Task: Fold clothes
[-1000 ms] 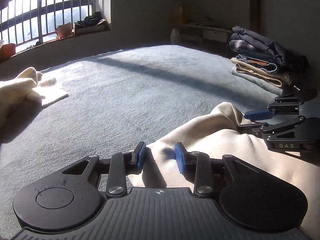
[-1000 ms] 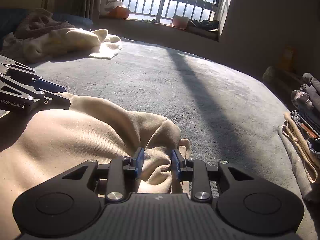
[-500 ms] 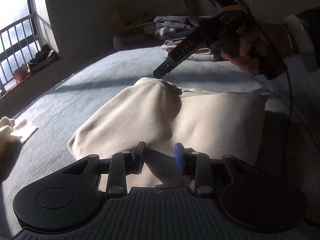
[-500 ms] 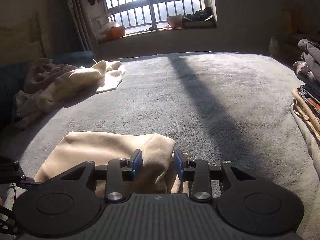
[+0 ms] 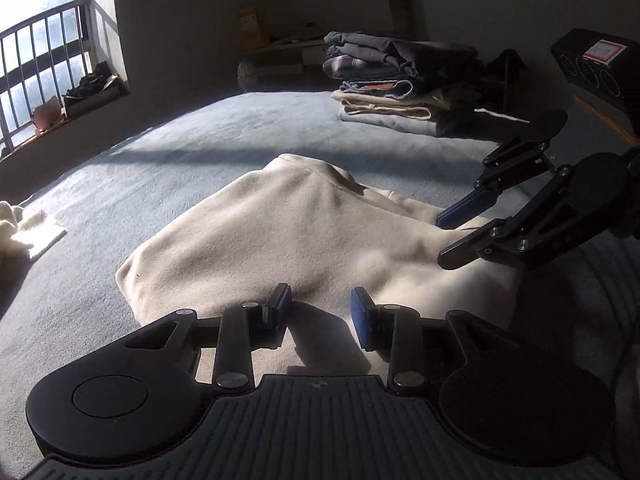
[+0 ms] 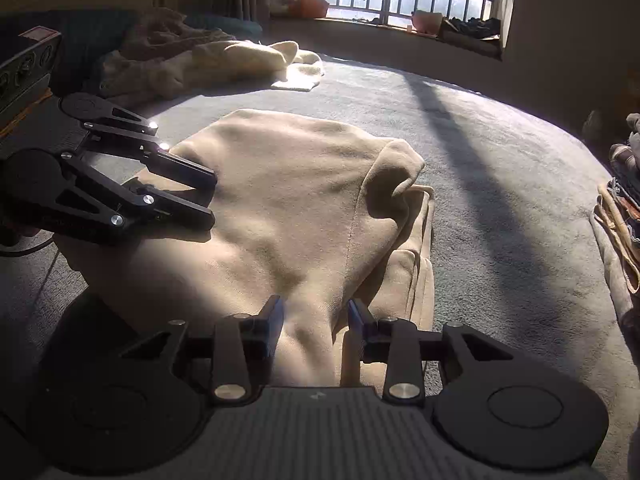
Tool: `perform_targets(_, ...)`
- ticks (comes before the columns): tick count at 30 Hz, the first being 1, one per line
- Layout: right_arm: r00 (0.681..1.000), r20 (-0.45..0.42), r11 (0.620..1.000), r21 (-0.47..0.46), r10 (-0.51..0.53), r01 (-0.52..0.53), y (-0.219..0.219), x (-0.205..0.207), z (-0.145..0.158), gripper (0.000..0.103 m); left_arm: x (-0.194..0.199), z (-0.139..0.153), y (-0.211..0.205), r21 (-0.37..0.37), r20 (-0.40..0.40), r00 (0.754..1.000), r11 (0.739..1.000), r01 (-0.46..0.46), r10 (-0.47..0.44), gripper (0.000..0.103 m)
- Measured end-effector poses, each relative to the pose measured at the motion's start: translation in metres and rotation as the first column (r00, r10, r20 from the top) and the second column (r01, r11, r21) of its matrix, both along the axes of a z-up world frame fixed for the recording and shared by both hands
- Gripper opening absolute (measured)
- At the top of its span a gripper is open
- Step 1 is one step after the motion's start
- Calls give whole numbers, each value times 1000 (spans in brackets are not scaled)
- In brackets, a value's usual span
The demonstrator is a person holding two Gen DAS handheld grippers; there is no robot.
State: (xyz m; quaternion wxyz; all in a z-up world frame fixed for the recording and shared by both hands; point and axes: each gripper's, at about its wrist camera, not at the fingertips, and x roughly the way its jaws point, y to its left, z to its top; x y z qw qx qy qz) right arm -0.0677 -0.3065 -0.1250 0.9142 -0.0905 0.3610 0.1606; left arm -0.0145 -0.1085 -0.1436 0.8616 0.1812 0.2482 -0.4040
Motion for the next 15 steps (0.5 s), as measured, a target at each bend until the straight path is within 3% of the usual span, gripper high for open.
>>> perform_targets(5, 999, 45, 999, -45, -1, 3, 0, -4, 24, 36, -2, 28, 37, -46, 13, 998, 997, -61, 62, 33)
perform_targets(8, 994, 104, 1000, 1, 29, -30, 1, -18, 41, 35, 13, 32, 55, -66, -133, 982, 988, -142, 132, 33)
perform_targets(11, 985, 136, 994, 2, 110, -111, 13, -29, 49, 35, 21, 24, 69, -98, -298, 939, 973, -207, 170, 33)
perform_targets(15, 967, 127, 974, -80, 222, -213, 34, -39, 42, 34, 29, 12, 87, -147, -496, 850, 948, -283, 177, 33)
